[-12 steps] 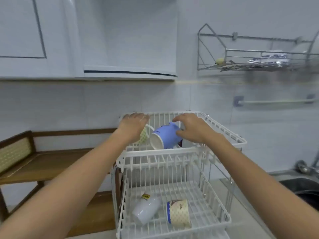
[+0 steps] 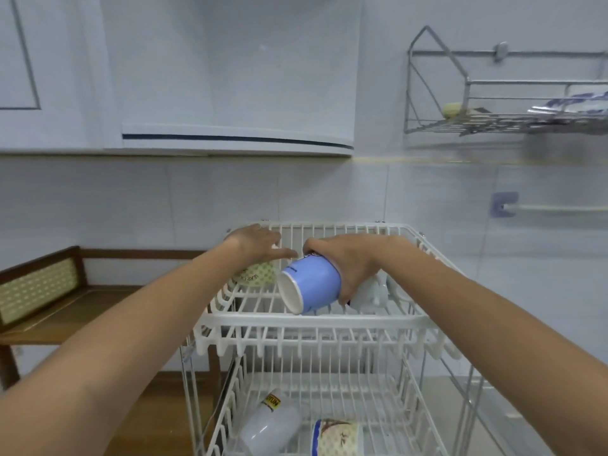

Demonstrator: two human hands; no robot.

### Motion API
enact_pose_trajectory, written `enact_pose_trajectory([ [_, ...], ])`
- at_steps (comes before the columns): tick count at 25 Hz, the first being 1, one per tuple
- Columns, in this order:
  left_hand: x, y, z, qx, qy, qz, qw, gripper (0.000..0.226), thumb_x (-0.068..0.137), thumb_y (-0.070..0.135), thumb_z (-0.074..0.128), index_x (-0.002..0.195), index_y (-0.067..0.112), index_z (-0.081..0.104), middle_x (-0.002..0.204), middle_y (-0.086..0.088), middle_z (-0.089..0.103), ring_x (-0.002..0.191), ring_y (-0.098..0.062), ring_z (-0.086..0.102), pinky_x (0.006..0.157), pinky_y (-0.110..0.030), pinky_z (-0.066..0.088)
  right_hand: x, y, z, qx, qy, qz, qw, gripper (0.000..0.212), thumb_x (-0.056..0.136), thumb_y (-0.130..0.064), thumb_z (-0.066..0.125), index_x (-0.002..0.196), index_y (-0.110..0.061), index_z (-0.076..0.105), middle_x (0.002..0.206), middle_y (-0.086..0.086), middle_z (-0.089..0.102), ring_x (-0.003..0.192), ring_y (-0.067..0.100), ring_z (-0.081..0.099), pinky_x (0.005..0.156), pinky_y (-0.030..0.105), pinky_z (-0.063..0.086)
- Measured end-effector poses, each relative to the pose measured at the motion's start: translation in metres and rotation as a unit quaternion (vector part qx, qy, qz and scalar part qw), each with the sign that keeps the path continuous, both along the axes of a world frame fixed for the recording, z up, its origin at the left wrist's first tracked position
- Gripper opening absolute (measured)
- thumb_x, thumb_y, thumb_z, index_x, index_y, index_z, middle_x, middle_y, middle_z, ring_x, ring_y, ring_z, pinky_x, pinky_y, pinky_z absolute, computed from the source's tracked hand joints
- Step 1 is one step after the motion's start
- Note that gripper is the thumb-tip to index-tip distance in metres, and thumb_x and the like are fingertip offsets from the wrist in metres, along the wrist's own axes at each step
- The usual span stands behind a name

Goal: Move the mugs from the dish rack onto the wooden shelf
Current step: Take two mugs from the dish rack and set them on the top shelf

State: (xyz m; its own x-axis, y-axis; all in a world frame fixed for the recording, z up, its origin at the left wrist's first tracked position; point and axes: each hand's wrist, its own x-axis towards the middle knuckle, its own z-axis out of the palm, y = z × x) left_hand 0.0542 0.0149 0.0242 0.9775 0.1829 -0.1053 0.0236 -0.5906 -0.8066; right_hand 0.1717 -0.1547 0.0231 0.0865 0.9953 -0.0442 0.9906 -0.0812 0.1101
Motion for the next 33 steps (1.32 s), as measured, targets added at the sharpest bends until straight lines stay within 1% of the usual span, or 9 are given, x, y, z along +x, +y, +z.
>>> enact_pose_trajectory([
  [5, -0.012, 0.006, 0.003, 0.014, -0.051, 0.004, 0.999, 0.093, 0.061, 0.034, 0.084, 0.135, 0.01, 0.034, 0.133, -0.011, 0.044, 0.118, -0.028, 0.05, 0.106, -0.039, 0.033, -0.006, -0.01, 0.007, 0.116, 0.061, 0.078, 0.988, 0.082, 0.05, -0.042, 0.083, 0.118, -0.034, 0.038, 0.105, -0.01, 0.053, 0.094, 0.018, 0.054, 0.078, 0.034, 0.047],
  [10, -0.031, 0.013, 0.005, -0.17, -0.227, 0.059, 0.957, 0.094, 0.051, 0.04, 0.087, 0.127, 0.01, 0.04, 0.125, -0.009, 0.046, 0.103, -0.028, 0.055, 0.076, -0.032, 0.044, -0.016, -0.025, 0.032, 0.197, 0.145, 0.06, 0.968, 0.084, 0.046, -0.046, 0.08, 0.121, -0.037, 0.043, 0.114, -0.01, 0.054, 0.101, 0.015, 0.057, 0.085, 0.034, 0.05],
  [14, -0.073, 0.006, 0.02, -0.336, -0.451, 0.062, 0.824, 0.1, 0.043, 0.063, 0.08, 0.122, 0.013, 0.042, 0.113, -0.003, 0.049, 0.095, -0.024, 0.056, 0.069, -0.031, 0.046, -0.017, -0.04, 0.054, 0.293, 0.342, 0.069, 0.89, 0.069, 0.047, -0.039, 0.079, 0.11, -0.043, 0.051, 0.114, 0.003, 0.06, 0.102, 0.02, 0.061, 0.084, 0.035, 0.051],
  [18, -0.135, 0.0, 0.01, -0.51, -0.538, 0.029, 0.671, 0.077, 0.04, 0.069, 0.077, 0.098, 0.024, 0.054, 0.085, 0.009, 0.066, 0.075, -0.008, 0.065, 0.054, -0.024, 0.05, -0.036, -0.045, 0.066, 0.297, 0.353, 0.079, 0.884, 0.062, 0.052, -0.039, 0.075, 0.111, -0.037, 0.055, 0.112, 0.016, 0.062, 0.104, 0.036, 0.059, 0.087, 0.047, 0.049],
  [23, -0.21, 0.007, -0.041, -0.771, -0.536, -0.059, 0.338, 0.054, 0.062, 0.046, 0.08, 0.109, 0.027, 0.061, 0.101, 0.01, 0.075, 0.094, -0.006, 0.071, 0.074, -0.023, 0.058, -0.104, -0.018, 0.071, 0.263, 0.285, 0.073, 0.919, 0.063, 0.048, -0.054, 0.072, 0.107, -0.046, 0.053, 0.104, 0.001, 0.063, 0.09, 0.013, 0.062, 0.076, 0.029, 0.05],
  [26, -0.238, 0.035, -0.066, -0.819, -0.544, -0.076, 0.167, 0.065, 0.072, 0.039, 0.073, 0.129, 0.014, 0.052, 0.119, -0.006, 0.069, 0.11, -0.02, 0.066, 0.078, -0.028, 0.059, -0.157, 0.015, 0.067, 0.251, 0.233, 0.06, 0.937, 0.07, 0.046, -0.062, 0.07, 0.111, -0.047, 0.051, 0.105, -0.008, 0.062, 0.093, 0.008, 0.061, 0.076, 0.03, 0.051],
  [28, -0.256, 0.061, -0.078, -0.815, -0.565, -0.059, 0.115, 0.082, 0.069, 0.043, 0.077, 0.135, 0.011, 0.042, 0.126, -0.011, 0.063, 0.113, -0.024, 0.064, 0.077, -0.03, 0.059, -0.19, 0.042, 0.062, 0.244, 0.215, 0.06, 0.944, 0.073, 0.044, -0.066, 0.068, 0.112, -0.048, 0.049, 0.106, -0.013, 0.061, 0.093, 0.007, 0.061, 0.075, 0.029, 0.052],
  [30, -0.273, 0.092, -0.089, -0.793, -0.599, -0.039, 0.105, 0.084, 0.067, 0.039, 0.078, 0.134, 0.017, 0.032, 0.126, -0.011, 0.059, 0.111, -0.025, 0.063, 0.074, -0.033, 0.059, -0.217, 0.071, 0.056, 0.246, 0.198, 0.061, 0.947, 0.077, 0.043, -0.069, 0.066, 0.114, -0.046, 0.05, 0.104, -0.015, 0.061, 0.092, 0.005, 0.06, 0.073, 0.026, 0.05],
  [33, -0.299, 0.135, -0.104, -0.743, -0.646, -0.011, 0.176, 0.081, 0.067, 0.028, 0.079, 0.131, 0.025, 0.03, 0.121, -0.005, 0.056, 0.103, -0.018, 0.064, 0.073, -0.035, 0.058, -0.247, 0.124, 0.041, 0.239, 0.181, 0.037, 0.953, 0.083, 0.042, -0.07, 0.064, 0.118, -0.04, 0.051, 0.102, -0.015, 0.059, 0.091, 0.008, 0.06, 0.071, 0.024, 0.048],
])
